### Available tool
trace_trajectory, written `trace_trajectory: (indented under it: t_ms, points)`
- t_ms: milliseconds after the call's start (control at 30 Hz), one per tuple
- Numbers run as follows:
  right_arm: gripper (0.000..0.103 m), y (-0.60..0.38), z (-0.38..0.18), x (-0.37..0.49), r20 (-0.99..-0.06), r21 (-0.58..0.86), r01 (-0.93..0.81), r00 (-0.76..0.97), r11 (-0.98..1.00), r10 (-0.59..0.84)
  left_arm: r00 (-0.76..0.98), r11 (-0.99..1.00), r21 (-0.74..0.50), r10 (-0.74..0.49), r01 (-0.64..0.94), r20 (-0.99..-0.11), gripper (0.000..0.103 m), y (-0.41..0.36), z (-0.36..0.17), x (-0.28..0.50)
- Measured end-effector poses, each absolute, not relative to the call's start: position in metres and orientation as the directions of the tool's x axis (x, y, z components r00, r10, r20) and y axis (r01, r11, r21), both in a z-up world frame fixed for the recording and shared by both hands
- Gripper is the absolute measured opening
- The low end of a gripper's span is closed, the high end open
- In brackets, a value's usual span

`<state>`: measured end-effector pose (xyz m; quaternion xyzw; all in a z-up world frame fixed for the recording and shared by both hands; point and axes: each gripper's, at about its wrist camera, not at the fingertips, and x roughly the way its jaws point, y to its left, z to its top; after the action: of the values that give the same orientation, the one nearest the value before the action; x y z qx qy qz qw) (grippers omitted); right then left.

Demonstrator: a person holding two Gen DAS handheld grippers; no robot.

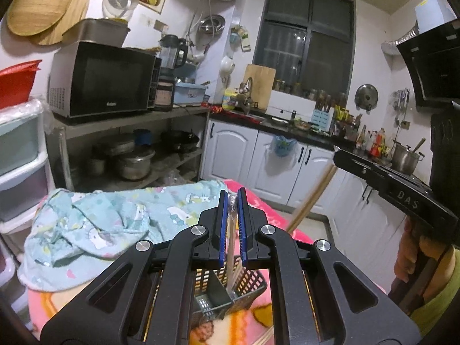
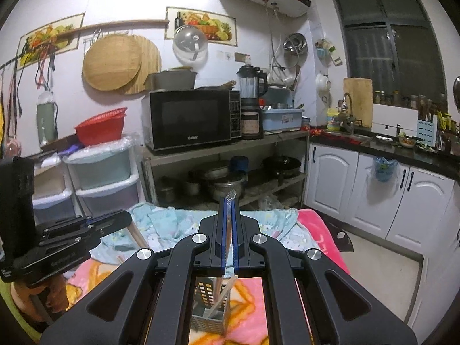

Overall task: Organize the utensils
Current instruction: 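Open both tools to drop the chopsticks into the caddy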

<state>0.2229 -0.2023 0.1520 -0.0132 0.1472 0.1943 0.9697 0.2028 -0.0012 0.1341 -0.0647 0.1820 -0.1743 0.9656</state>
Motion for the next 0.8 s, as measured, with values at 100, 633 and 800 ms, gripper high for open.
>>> trace_trajectory:
  t_ms: [100,633,800]
  points:
    - [0.003,-0.199,0.142,0.231,-0.314,0.035,-0.393,0.869,0.919,0.384,0.867,0.933,-0.182,-0.355,0.309,-0.349,0.004,-0.004,0.127,0.207]
    - [0.034,-0.209,0.103,0.242,-0.395,0.138,-0.399,0.818,0.907,0.419,0.839,0.948,-0.215,-0.309,0.235,-0.447,0.006,-0.003,0.093,0.215]
    - [0.045,-0.22,0.106,0.229,-0.387,0.142,-0.387,0.825,0.911,0.411,0.854,0.953,-0.226,-0.284,0.202,-0.436,0.038,0.009,0.098,0.206]
